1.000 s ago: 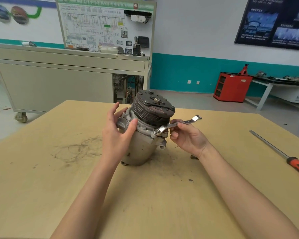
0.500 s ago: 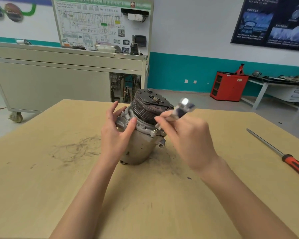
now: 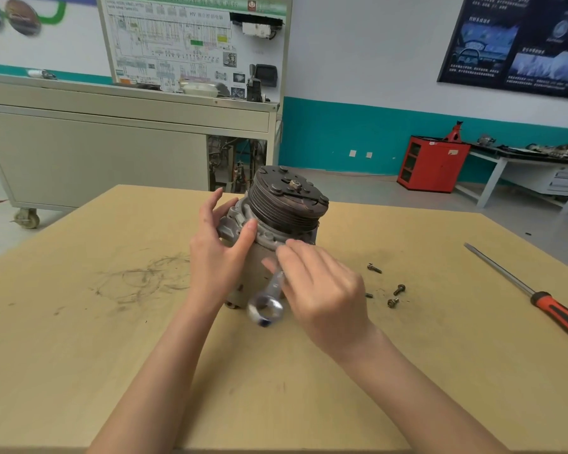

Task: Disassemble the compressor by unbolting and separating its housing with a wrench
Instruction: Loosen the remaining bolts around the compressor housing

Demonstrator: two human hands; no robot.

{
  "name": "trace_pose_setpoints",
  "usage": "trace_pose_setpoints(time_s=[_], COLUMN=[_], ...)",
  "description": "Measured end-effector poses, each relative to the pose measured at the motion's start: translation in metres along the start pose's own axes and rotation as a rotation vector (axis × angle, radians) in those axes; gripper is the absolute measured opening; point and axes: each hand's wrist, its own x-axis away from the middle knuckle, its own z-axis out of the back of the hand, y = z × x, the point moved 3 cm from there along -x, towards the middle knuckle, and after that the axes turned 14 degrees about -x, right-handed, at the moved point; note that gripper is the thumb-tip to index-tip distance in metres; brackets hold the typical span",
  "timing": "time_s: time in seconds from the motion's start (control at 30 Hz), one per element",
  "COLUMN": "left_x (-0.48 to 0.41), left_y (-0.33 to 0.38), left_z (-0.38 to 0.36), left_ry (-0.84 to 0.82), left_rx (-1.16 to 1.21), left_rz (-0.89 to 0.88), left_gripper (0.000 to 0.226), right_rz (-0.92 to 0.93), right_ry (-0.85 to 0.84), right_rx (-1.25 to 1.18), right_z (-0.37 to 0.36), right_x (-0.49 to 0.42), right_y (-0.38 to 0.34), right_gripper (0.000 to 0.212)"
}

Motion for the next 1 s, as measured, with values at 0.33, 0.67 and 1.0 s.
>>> trace_pose_setpoints(time_s=[0.33, 0.67, 1.0], left_x=[0.000, 0.000, -0.001], left_y=[0.000, -0.001, -0.003], left_z=[-0.001, -0.001, -0.002], left_ry=[-0.007, 0.002, 0.002], left_rx=[-0.005, -0.002, -0.015], left_rz=[0.034, 0.018, 0.021], left_gripper=[0.058, 0.057, 0.056], right_rz=[-1.096, -1.495, -0.942], right_ry=[0.125, -0.167, 0.132], right_rx=[-1.553, -2.111, -1.082], right_z=[-0.004, -0.052, 0.011], right_x=[0.052, 0.032, 0.001], right_y=[0.073, 0.123, 0.109], right_gripper=[0.025, 0.037, 0.023])
